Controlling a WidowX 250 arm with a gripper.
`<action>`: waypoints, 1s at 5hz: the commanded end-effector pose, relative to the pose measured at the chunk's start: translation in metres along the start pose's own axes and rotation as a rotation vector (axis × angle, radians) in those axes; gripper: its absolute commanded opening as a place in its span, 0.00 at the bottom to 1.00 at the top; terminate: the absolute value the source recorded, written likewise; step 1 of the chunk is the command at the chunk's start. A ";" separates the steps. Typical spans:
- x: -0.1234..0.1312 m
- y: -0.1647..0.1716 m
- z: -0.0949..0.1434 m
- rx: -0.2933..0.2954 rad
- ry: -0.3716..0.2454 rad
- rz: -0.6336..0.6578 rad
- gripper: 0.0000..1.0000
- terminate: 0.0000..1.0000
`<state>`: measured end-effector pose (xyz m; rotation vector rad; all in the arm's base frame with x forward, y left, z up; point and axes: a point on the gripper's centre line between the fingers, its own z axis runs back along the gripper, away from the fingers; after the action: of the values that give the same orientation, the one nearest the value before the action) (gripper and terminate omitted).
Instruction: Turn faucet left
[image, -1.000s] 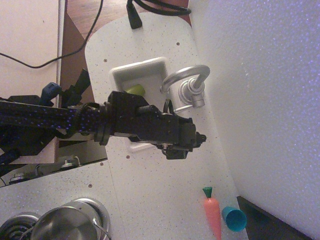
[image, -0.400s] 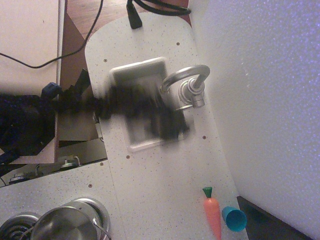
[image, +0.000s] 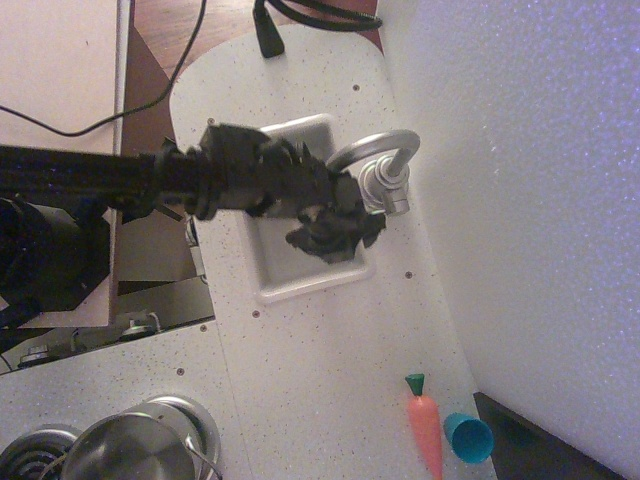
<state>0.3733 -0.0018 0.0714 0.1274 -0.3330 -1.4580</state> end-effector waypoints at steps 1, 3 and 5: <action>-0.041 0.015 0.043 0.095 0.109 0.055 1.00 0.00; -0.107 0.001 0.077 0.128 0.219 0.174 1.00 0.00; -0.108 -0.004 0.064 0.088 0.231 0.186 1.00 0.00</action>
<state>0.3374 0.1107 0.1000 0.2883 -0.1627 -1.2415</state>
